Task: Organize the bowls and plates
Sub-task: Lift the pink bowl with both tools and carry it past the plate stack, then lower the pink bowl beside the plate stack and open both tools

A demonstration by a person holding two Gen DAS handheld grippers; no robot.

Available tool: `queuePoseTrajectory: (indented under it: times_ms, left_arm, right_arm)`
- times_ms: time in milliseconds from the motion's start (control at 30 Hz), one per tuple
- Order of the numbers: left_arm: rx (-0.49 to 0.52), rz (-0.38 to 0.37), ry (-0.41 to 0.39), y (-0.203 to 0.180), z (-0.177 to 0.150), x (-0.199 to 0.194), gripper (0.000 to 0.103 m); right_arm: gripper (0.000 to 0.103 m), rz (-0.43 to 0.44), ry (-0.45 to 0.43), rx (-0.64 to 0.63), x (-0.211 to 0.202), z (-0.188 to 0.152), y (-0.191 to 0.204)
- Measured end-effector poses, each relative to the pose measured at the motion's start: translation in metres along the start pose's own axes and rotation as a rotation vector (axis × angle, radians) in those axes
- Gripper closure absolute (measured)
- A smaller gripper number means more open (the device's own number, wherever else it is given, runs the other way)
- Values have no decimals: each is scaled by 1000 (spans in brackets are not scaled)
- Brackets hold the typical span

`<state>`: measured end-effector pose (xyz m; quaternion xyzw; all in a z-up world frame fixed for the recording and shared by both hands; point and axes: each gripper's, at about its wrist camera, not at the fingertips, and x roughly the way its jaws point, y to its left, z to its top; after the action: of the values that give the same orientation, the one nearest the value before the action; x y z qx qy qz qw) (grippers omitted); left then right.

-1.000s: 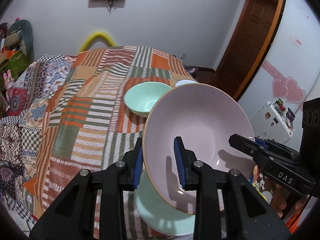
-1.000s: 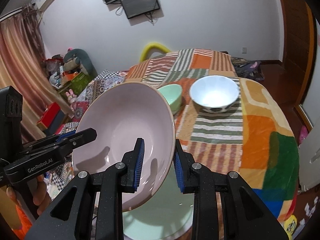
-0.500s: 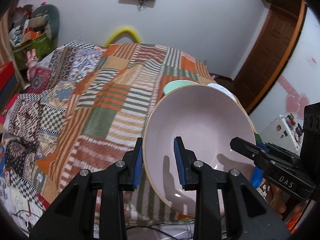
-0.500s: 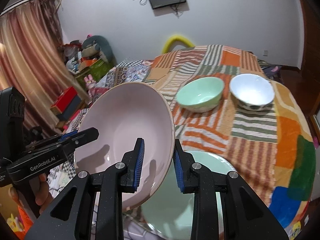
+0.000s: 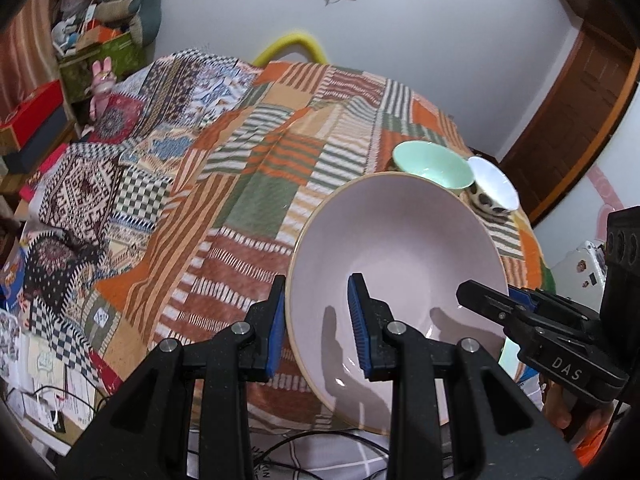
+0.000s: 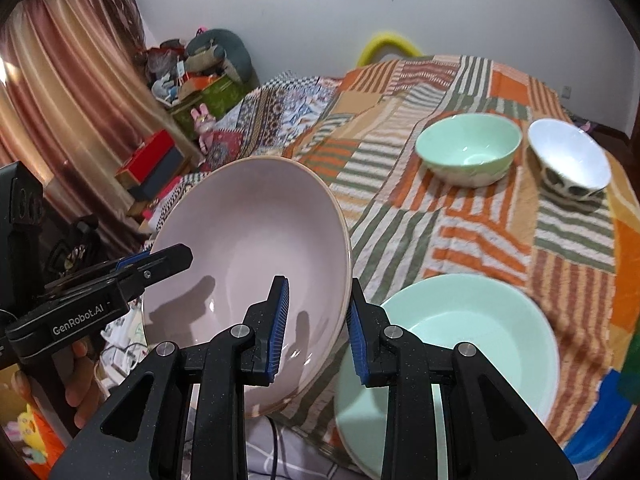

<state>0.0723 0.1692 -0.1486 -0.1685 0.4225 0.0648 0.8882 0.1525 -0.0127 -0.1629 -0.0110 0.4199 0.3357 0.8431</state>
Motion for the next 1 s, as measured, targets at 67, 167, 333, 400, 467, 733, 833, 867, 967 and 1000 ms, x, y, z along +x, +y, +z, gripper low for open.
queuePoseTrajectory:
  times_ms: [67,167,333,400,467,733,833,867,967,1000]
  left_arm:
    - [-10,6,19,6,-2,7,73]
    - [-16,14,38,11,-5,15,73]
    - [-37,21,78,21,-9,32,73]
    - [-48,20,98,26,-11,40,73]
    - [-59,20,123,29,-14,50,73]
    - [-83,22,192,39,-25,77,73]
    - [-88,22,206,41,-27,84,73]
    - [-89,21,212,42,-28,86,73]
    - [-90,21,215,43,-30,89,73]
    - [-87,23,213,43,-30,89,73]
  right_arm:
    - [77,0,18,-3,8,-2,1]
    - [77,-2,43,0,19,-4,3]
    - [77,-6,80,5,35,-5,3]
    - [77,-7,95,7,40,-5,2]
    - [77,-11,109,7,46,-5,1]
    - [77,-28,164,2,65,-7,-5]
    - [77,-32,180,4,70,-8,-8]
    - [77,-33,186,3,72,-9,-9]
    - [77,-35,193,-2,75,-10,-10]
    - [77,-37,192,-7,75,-10,-9]
